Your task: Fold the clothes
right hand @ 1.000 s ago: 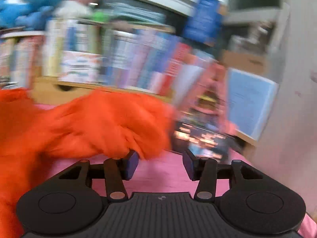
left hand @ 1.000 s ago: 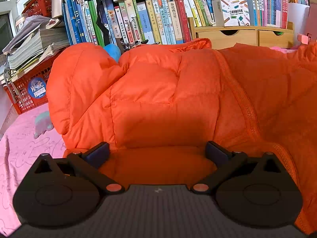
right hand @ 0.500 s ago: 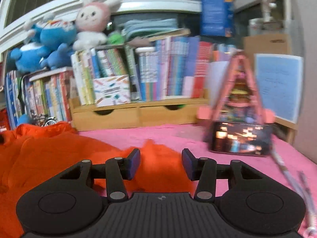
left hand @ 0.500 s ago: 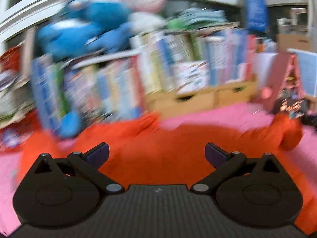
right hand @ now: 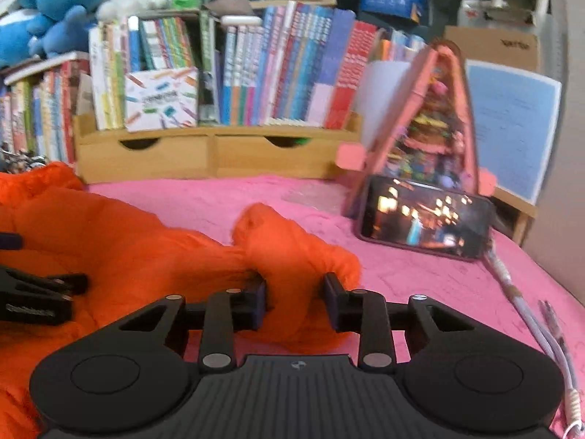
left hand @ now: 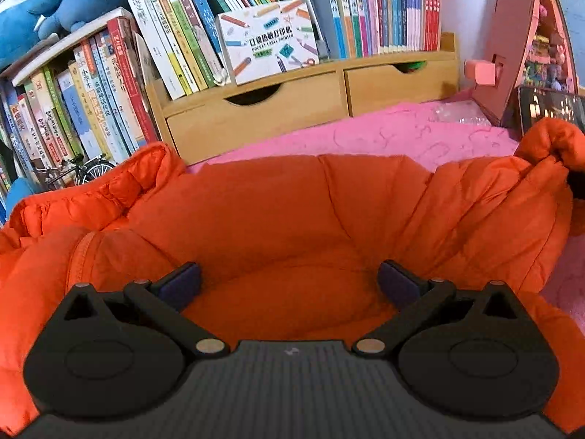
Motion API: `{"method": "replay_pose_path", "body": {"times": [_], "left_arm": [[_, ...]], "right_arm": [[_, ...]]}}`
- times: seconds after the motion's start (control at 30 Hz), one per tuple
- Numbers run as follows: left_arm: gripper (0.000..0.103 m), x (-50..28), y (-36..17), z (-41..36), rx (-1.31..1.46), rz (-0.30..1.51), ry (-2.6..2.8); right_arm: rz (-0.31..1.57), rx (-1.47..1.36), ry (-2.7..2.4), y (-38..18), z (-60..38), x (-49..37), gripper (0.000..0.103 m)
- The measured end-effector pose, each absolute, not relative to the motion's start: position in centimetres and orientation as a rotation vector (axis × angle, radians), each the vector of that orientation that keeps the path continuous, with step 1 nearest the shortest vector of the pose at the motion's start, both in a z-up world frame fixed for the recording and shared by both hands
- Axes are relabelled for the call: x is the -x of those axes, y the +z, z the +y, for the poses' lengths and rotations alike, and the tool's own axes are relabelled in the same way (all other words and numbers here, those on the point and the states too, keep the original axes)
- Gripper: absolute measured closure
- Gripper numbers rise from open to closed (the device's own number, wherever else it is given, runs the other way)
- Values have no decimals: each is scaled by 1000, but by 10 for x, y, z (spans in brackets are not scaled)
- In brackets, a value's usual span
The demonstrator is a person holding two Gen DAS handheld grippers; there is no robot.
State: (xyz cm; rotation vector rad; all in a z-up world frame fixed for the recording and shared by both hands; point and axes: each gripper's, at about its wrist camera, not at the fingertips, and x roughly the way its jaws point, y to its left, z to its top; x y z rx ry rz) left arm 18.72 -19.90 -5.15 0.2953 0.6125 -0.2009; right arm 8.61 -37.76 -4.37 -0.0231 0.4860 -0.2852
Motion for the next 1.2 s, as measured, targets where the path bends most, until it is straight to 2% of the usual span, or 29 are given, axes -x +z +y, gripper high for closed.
{"method": "replay_pose_path", "body": {"times": [0.33, 0.53, 0.63, 0.73, 0.9, 1.1, 1.2], "left_arm": [[0, -189, -53, -193, -250, 634, -237], [0, -191, -53, -190, -225, 647, -263], [0, -192, -53, -188, -206, 655, -275], [0, -193, -54, -186, -191, 662, -285], [0, -193, -54, -184, -175, 667, -305], [0, -194, -54, -183, -170, 673, -302], [0, -194, -54, -183, -173, 675, -294]], "right_arm": [[514, -169, -510, -50, -446, -68, 72], [524, -172, -568, -47, -469, -42, 64], [518, -174, -622, -44, -477, -28, 56], [506, -195, -694, -40, -491, -12, 56], [494, -249, -716, -30, -514, 8, 48], [483, -386, -697, -28, -534, 25, 48], [486, -452, -515, -28, -536, 40, 49]]}}
